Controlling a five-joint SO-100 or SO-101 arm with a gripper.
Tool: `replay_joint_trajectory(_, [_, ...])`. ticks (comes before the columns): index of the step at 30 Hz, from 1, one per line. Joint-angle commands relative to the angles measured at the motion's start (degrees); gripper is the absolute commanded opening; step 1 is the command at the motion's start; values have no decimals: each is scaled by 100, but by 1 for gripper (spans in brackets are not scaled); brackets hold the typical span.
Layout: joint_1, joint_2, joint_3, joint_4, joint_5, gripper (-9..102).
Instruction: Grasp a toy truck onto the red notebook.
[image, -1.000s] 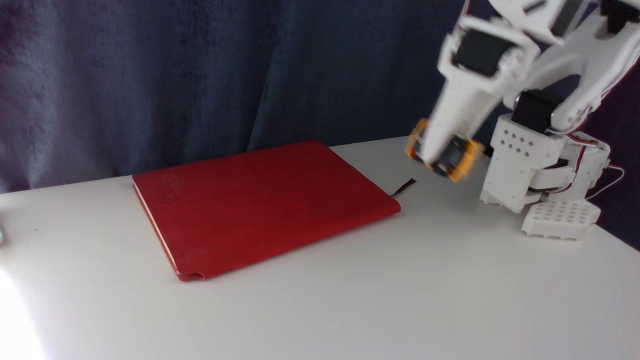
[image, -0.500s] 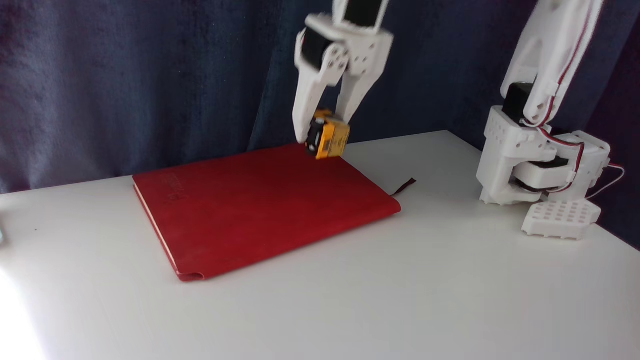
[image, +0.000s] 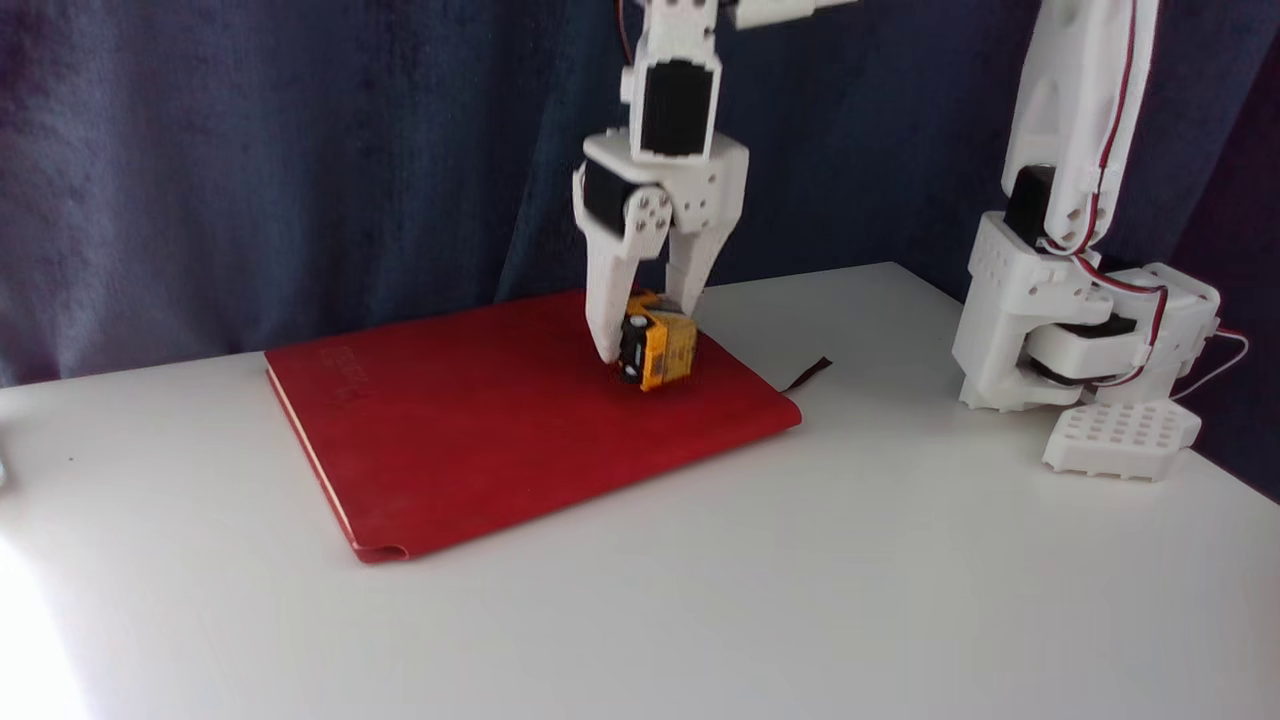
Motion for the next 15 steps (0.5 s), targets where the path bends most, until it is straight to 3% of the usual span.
replay_joint_trajectory(1, [-62, -123, -308, 44, -70, 0])
replay_joint_trajectory(8, [-97, -439, -501, 193, -229, 0])
replay_joint_trajectory(12, [-97, -659, -747, 492, -229, 17])
replay_joint_trajectory(15, [-70, -642, -800, 580, -229, 23])
